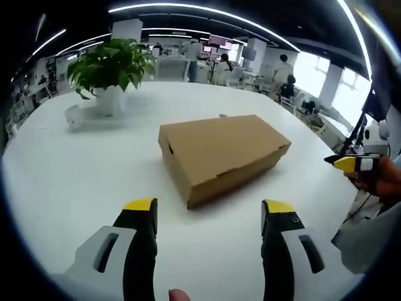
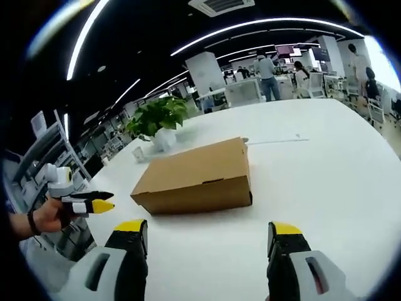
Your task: Operate the shoe box by opening the lid, removing the specified soft item, and placing it in the target area until the item is outside and the box remains undamaged.
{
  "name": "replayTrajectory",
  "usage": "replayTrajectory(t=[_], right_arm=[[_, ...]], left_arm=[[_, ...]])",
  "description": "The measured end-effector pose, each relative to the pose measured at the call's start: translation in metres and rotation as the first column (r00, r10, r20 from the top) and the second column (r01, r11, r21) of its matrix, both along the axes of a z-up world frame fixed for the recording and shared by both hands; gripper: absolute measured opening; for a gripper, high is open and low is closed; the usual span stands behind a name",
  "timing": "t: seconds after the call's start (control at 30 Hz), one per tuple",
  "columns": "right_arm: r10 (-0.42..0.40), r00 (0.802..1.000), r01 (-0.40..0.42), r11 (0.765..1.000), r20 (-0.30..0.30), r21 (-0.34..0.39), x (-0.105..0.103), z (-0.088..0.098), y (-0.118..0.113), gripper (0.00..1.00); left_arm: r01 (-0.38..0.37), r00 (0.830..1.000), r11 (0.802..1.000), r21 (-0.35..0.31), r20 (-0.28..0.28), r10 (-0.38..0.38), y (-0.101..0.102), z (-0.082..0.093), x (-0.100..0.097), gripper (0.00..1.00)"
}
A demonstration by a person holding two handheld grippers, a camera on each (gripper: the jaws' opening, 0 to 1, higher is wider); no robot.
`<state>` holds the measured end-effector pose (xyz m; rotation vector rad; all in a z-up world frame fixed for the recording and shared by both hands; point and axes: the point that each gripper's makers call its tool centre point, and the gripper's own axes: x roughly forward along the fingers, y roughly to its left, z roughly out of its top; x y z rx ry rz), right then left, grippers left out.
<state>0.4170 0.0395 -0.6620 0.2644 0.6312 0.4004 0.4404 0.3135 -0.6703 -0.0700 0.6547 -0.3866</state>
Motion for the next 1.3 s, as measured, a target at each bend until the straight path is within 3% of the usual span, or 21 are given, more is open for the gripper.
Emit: replayTrajectory(t=[0.23,0.87,1.13,1.3], right_arm=[[0.027,1.000,-0.027,1.000,-0.006,0.012,0.023,-0.004,0.010,0.77],[0.025,0.998,-0.022,0.999,-0.064,0.042,0.076,-0.031,0.011,0.75],[0.027,0.996,-0.024,0.999,-0.091,0.036,0.110,-0.045,0.011,0.74],[0.039,0.995,-0.036,0.999,-0.093,0.033,0.117,-0.047,0.014,0.75]], left_arm=[[0.007,1.000,1.000,0.010,-0.001,-0.007,0.000,-0.002,0.020,0.66],[-0.033,0.998,0.997,-0.069,-0.054,0.029,-0.006,-0.017,0.066,0.65],[-0.018,0.997,0.997,-0.073,-0.073,0.013,-0.013,-0.026,0.087,0.62],[0.002,0.996,0.998,-0.066,-0.087,-0.008,-0.018,-0.033,0.093,0.62]])
